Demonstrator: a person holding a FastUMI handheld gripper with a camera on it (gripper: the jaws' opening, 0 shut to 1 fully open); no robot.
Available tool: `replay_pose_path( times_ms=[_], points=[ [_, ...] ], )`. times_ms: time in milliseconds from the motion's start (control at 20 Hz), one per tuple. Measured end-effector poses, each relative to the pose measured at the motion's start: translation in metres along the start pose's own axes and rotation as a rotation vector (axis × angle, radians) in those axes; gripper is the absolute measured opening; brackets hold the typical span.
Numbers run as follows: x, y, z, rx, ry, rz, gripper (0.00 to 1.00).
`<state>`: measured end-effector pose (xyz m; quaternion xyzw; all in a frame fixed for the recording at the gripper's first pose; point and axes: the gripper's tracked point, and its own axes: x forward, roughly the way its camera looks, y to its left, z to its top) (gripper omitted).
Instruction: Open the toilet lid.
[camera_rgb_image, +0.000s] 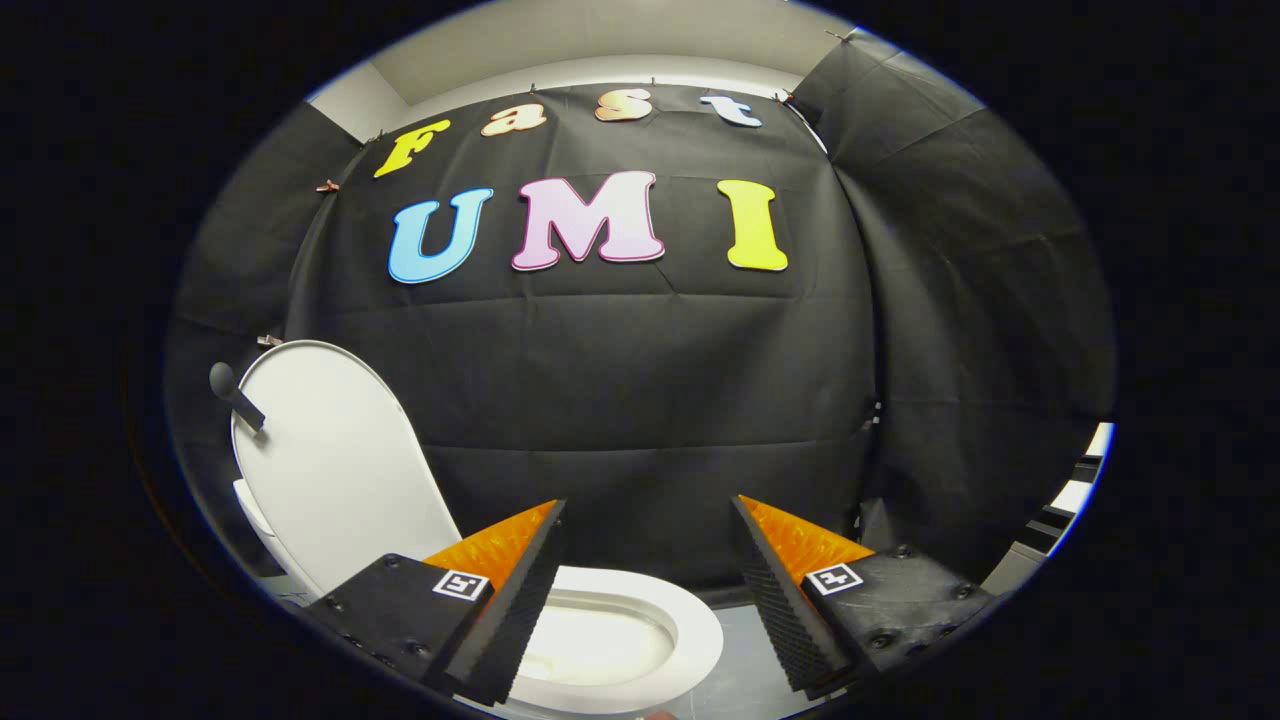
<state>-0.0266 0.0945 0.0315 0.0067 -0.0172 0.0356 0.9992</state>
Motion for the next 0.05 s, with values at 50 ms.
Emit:
replay_pose_path(
  times_ms=[50],
  points=[
    [0.0002,0.0,-0.002,-0.004,0.004,0.0,0.99]
  ],
)
